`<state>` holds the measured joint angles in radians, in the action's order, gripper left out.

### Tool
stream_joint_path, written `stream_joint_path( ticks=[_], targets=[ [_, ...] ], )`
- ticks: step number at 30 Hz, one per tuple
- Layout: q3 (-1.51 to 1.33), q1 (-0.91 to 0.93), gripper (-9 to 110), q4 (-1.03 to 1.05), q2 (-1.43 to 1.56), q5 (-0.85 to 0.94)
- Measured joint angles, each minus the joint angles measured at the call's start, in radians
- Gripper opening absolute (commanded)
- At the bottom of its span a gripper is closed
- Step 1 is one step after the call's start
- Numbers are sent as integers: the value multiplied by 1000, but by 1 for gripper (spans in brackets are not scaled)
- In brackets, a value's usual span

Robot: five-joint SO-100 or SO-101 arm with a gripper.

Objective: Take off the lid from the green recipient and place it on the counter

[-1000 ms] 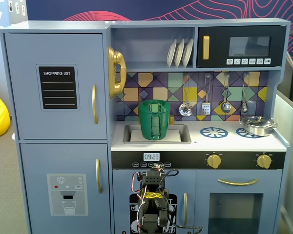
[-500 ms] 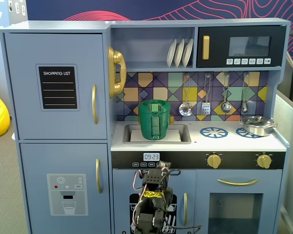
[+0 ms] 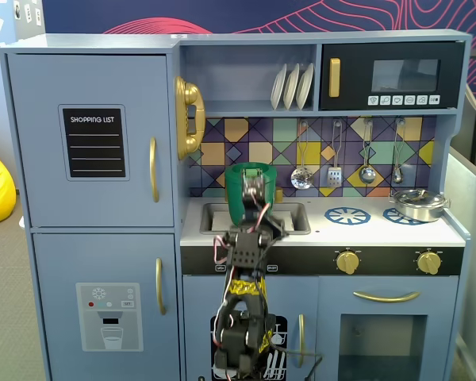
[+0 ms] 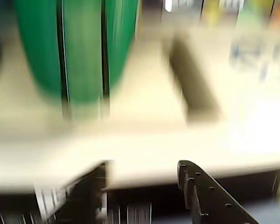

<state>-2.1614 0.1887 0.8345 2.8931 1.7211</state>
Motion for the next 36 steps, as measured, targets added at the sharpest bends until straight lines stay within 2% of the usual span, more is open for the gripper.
stream_joint_path(
  ticks=[5,13,36],
  targets=[
    [123,-25,34,-152,-141,-35],
    [156,-61,36,-399,-310,-46],
    [351,-124,33,-479,-629,-46]
  ],
)
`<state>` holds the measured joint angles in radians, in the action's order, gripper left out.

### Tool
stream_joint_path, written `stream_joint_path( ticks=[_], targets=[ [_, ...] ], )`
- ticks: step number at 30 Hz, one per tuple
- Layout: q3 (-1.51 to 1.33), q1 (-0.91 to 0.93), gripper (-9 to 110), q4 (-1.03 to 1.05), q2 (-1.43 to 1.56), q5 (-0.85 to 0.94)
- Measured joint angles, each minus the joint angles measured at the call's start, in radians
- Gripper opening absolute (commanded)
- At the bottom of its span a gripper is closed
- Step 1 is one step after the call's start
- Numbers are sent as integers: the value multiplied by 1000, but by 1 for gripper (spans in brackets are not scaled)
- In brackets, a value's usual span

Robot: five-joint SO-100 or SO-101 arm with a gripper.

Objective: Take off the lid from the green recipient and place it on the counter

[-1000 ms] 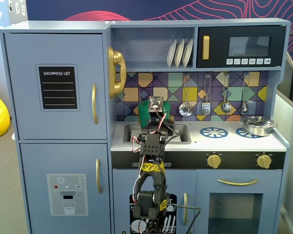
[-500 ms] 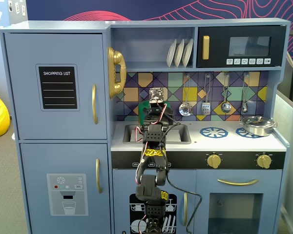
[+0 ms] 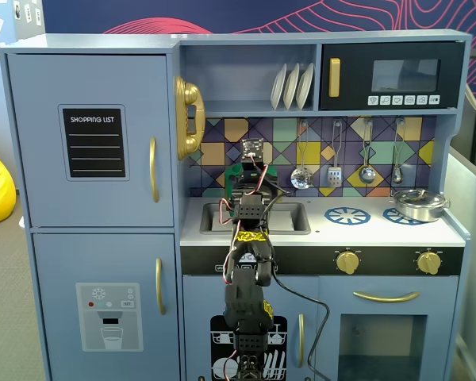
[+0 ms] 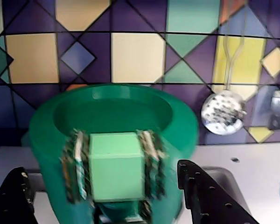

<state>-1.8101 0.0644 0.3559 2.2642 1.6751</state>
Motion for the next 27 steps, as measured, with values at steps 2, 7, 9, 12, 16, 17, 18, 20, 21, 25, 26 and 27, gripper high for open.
stream_joint_path(
  ticks=[2,7,9,12,16,17,18,20,21,25,26,27],
  targets=[
    [0,-6,32,-15,-20,0],
    [0,-5,31,-37,-55,9],
    [14,-8,31,-44,-72,14],
    [48,-17,30,-44,-101,17],
    [67,-17,24,-48,-114,26],
    [69,-15,21,-51,-114,31],
    [69,-15,18,-51,-114,34],
    [69,-28,3,-51,-114,34],
    [69,-34,0,-51,-114,34],
    [69,-49,0,-74,-114,28],
    [69,-49,0,-75,-114,28],
    [69,-49,0,-77,-114,28]
  ],
)
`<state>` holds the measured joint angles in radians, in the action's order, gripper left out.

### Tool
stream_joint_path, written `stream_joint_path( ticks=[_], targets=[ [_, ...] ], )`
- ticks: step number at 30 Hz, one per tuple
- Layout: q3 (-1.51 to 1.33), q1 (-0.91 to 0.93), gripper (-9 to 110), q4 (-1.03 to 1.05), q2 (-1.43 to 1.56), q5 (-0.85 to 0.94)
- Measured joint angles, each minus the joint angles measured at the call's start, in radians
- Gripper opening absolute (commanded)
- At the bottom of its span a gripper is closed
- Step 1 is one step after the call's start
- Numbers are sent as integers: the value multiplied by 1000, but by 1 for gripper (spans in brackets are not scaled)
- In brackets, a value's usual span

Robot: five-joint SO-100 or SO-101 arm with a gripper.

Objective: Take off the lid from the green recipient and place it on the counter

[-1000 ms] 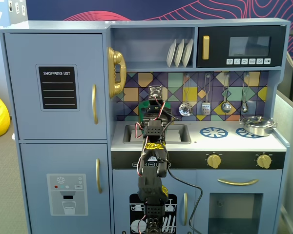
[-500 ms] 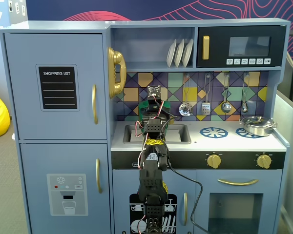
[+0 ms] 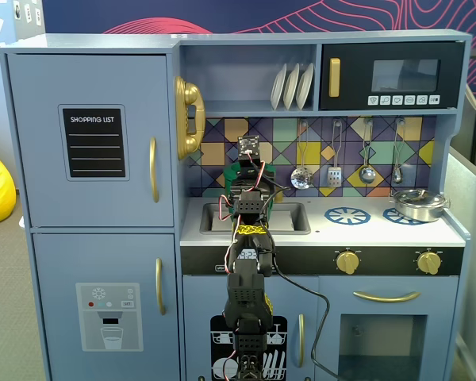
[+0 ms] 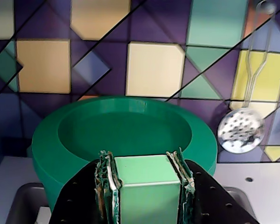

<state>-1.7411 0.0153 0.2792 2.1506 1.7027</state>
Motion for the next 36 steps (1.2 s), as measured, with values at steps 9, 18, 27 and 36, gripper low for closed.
stream_joint_path(
  ticks=[9,18,27,36],
  targets=[
    [57,-12,0,-8,-2,17],
    [81,153,0,-8,2,20],
    [78,472,0,-8,14,-28],
    [-204,538,0,-195,37,-23]
  ],
)
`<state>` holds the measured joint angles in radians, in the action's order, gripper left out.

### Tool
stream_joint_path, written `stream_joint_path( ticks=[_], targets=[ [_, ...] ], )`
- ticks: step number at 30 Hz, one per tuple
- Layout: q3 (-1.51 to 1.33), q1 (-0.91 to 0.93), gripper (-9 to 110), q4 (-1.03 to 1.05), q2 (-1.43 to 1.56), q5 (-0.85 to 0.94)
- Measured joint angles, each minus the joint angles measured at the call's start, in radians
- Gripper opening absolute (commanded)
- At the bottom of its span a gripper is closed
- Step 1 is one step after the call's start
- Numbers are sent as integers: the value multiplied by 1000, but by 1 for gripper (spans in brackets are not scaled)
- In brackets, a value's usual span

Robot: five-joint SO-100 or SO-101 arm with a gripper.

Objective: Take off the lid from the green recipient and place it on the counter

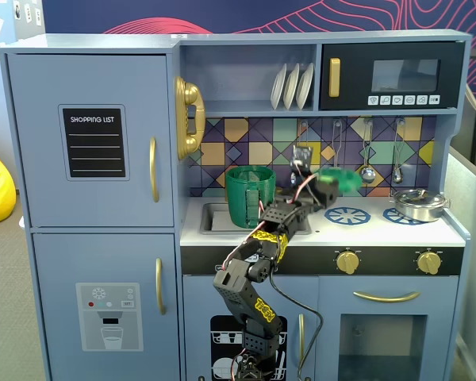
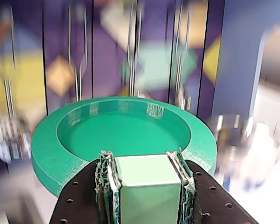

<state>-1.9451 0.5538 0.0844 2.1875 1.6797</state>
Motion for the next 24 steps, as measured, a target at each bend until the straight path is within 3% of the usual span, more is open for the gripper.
stream_joint_path(
  ticks=[11,24],
  targets=[
    [-101,67,0,-233,-176,9],
    [-135,81,0,-265,-258,15]
  ],
)
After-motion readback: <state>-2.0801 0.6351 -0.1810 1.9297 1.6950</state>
